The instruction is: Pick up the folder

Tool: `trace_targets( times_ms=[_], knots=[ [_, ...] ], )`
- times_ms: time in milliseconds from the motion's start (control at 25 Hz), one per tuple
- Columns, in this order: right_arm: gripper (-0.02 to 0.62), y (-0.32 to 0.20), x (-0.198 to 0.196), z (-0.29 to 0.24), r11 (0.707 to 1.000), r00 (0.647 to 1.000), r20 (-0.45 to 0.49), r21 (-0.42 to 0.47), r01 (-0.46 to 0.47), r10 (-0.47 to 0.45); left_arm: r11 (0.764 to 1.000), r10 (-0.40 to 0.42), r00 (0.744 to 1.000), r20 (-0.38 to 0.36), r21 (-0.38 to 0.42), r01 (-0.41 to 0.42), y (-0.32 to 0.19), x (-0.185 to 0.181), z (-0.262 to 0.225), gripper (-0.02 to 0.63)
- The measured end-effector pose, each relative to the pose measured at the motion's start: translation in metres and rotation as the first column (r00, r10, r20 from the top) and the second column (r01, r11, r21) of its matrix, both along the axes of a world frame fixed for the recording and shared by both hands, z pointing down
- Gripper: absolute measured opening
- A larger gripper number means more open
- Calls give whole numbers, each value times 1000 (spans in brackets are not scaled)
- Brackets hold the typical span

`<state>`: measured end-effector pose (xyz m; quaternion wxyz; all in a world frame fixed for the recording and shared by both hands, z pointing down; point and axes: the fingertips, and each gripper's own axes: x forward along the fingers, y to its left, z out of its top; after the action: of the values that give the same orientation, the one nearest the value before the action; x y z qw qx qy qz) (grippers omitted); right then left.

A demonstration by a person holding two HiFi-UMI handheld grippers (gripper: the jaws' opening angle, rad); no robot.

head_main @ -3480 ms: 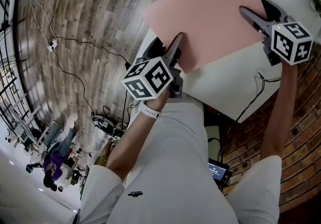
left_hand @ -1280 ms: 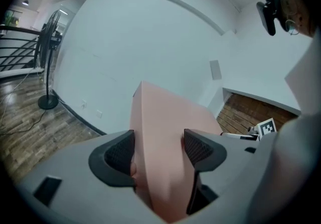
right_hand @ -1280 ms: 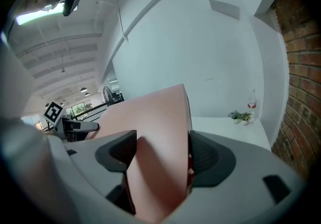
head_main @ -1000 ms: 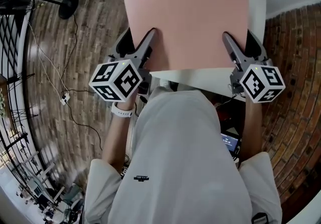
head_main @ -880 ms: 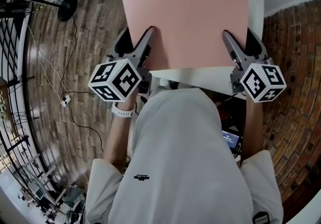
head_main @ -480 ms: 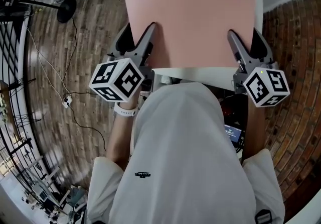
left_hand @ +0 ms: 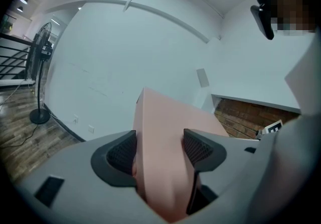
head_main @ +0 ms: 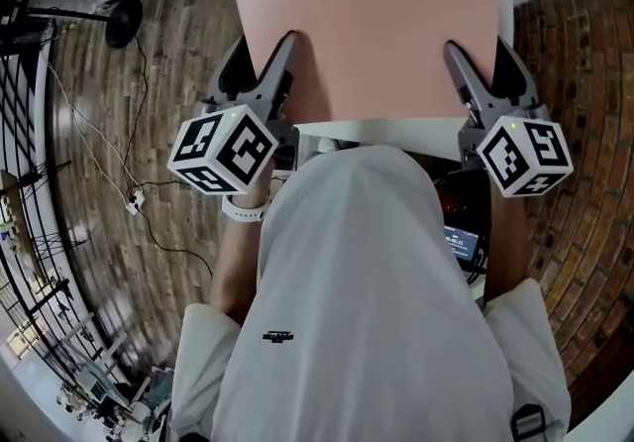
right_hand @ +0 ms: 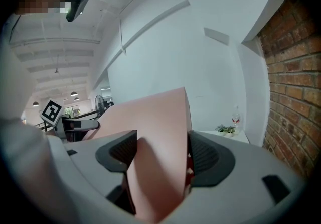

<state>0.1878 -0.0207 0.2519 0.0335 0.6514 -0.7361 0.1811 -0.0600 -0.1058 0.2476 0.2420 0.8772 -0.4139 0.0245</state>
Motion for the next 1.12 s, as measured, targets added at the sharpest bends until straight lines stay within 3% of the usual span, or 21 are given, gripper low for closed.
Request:
trace_targets(
  times_ms=[1120],
  knots=[
    [322, 2, -8, 3, 1000, 1000, -27, -5, 10, -10, 1000, -18, 1000, -17, -21, 17, 4, -10, 8, 301]
  ],
)
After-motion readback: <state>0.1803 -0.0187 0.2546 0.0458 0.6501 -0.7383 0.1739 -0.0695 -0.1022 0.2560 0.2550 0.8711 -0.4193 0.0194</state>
